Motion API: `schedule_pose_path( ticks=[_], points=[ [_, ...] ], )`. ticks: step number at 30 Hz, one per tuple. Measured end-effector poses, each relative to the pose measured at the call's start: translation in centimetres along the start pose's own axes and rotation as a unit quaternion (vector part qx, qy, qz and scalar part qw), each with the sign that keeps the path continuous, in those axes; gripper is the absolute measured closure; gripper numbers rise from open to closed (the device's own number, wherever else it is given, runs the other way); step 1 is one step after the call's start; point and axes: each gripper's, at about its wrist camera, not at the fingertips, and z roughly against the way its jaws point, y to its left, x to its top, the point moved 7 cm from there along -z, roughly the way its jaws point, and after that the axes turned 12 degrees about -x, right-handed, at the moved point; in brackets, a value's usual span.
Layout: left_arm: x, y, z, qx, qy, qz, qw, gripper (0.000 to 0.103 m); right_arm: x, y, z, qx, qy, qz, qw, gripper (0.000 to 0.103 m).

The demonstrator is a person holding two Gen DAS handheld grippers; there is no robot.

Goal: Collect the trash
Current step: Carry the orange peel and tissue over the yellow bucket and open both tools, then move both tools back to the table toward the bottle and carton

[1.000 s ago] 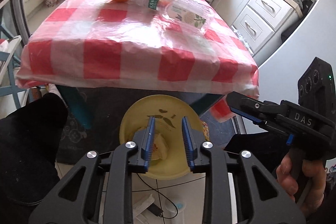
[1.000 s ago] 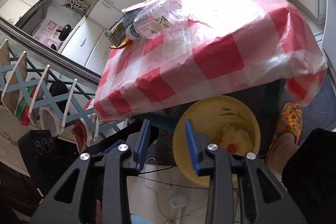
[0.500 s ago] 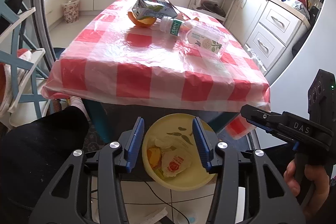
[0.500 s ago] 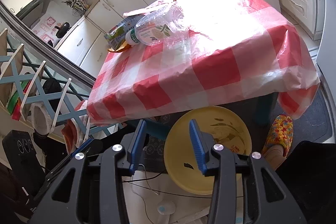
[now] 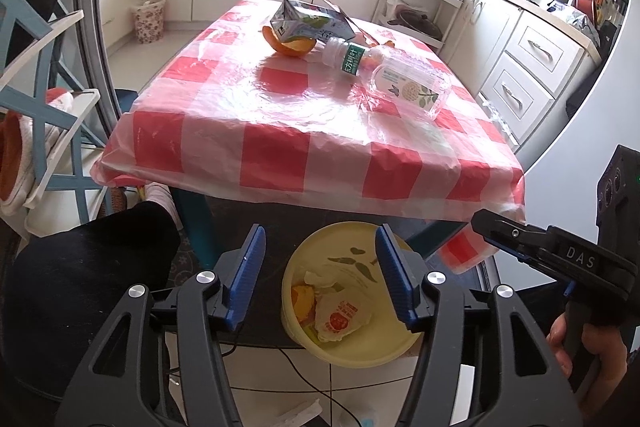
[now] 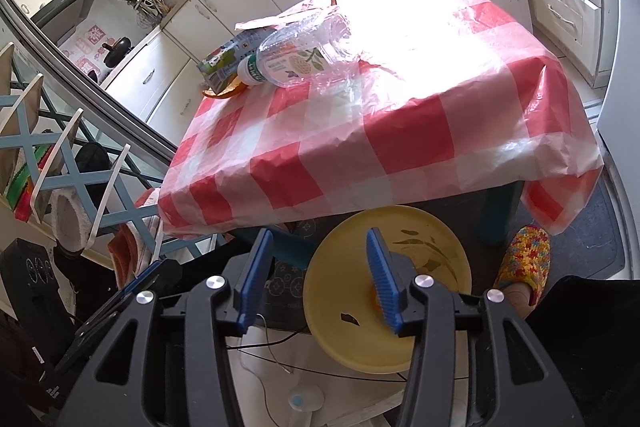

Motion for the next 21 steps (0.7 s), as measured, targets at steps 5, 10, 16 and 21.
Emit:
schedule_pose_path(
  ticks=[5, 10, 16, 21],
  points=[
    [0.2, 0.1, 0.4, 0.009, -0.010, -0.004, 0.9999, 0.046, 0.0, 0.0, 0.1, -0.003, -0.004, 0.003, 1.000, 0.054],
    [0.5, 0.0, 1.0, 0.024, -0.026, -0.014, 0.9993, 0.042, 0.1, 0.2, 0.3, -0.008, -0.012, 0.009, 1.000, 0.052],
    [0.9, -0.1, 1.5, 0.041, -0.044, -0.029, 0.9978, 0.034, 0.1, 0.7, 0.4, -0.015, -0.019, 0.022, 0.999, 0.049],
    [1.3, 0.0, 1.9, 0.048, -0.059, -0.035, 0.9965, 0.030, 0.0, 1.3, 0.1, -0.021, -0.022, 0.032, 0.999, 0.045]
  ],
)
